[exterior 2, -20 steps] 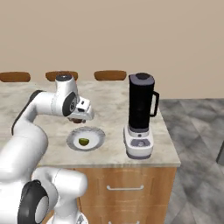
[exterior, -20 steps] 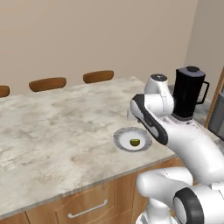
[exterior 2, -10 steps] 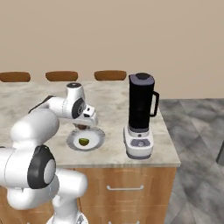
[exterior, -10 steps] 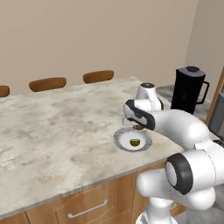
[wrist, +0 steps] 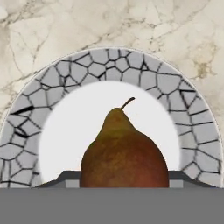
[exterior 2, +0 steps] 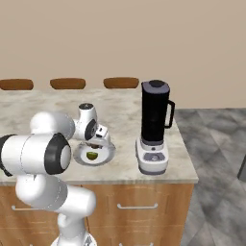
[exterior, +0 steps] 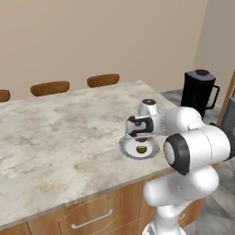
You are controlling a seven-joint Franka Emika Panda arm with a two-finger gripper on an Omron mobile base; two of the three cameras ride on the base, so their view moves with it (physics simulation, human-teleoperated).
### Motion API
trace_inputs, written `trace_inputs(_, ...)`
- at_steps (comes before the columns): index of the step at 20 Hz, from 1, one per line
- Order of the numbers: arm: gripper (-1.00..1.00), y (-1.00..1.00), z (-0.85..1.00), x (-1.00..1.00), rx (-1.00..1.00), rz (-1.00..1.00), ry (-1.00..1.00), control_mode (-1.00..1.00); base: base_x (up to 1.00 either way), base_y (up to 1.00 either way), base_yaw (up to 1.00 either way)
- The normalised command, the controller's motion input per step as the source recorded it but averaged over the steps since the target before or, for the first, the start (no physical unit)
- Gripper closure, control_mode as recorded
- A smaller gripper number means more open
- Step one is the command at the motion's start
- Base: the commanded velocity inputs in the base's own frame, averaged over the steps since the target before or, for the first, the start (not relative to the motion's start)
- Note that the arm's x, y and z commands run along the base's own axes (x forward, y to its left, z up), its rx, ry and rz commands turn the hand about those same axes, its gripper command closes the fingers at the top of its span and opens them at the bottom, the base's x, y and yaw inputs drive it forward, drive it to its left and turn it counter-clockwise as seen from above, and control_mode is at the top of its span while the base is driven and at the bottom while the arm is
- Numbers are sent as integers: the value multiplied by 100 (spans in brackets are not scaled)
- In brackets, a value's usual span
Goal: Pick the pear and kiwi from the fridge and place them on the plate next to the blender to make a fruit smoothie.
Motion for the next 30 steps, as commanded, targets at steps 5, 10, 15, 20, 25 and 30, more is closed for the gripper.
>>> trace_inputs(5,-100,1,-46,50,0,-2,-9,-100,0,0,0)
trace_inputs(10,-100,0,-3,-36,0,-2,-6,-100,0,0,0)
trace_inputs(15,-100,0,81,-65,-2,-3,-26,-100,0,0,0)
trace_inputs(20,-100,2,100,-68,-8,-1,-29,-100,0,0,0)
trace_inputs(25,-100,0,100,-100,-1,0,-21,-100,0,0,0)
trace_inputs(30,-100,0,100,-100,0,0,-15,-100,0,0,0)
